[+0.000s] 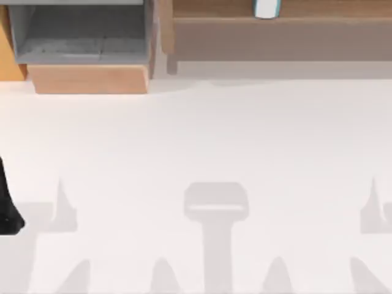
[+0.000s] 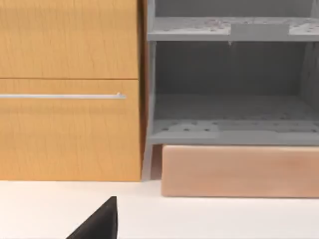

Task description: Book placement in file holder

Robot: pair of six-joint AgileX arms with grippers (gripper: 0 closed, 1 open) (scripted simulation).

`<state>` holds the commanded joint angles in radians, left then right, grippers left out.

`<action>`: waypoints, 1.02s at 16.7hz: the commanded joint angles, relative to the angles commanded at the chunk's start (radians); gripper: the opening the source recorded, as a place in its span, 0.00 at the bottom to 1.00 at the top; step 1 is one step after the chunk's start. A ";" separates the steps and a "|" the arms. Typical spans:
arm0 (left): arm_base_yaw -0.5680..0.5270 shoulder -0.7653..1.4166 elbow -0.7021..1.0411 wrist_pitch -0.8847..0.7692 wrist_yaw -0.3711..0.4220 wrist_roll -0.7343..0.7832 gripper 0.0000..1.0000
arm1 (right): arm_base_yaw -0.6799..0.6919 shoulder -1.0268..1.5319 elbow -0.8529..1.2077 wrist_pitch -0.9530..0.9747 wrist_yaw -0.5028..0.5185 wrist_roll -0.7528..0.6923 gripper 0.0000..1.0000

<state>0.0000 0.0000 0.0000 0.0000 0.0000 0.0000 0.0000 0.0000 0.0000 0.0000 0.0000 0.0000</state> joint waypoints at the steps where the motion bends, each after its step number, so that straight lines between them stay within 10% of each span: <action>1: 0.000 0.000 0.000 0.000 0.000 0.000 1.00 | 0.000 0.000 0.000 0.000 0.000 0.000 1.00; 8: -0.092 0.213 0.141 0.065 -0.090 0.006 1.00 | 0.000 0.000 0.000 0.000 0.000 0.000 1.00; 17: -0.457 1.068 0.804 0.311 -0.428 0.024 1.00 | 0.000 0.000 0.000 0.000 0.000 0.000 1.00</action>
<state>-0.4570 1.0677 0.8040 0.3111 -0.4281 0.0239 0.0000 0.0000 0.0000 0.0000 0.0000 0.0000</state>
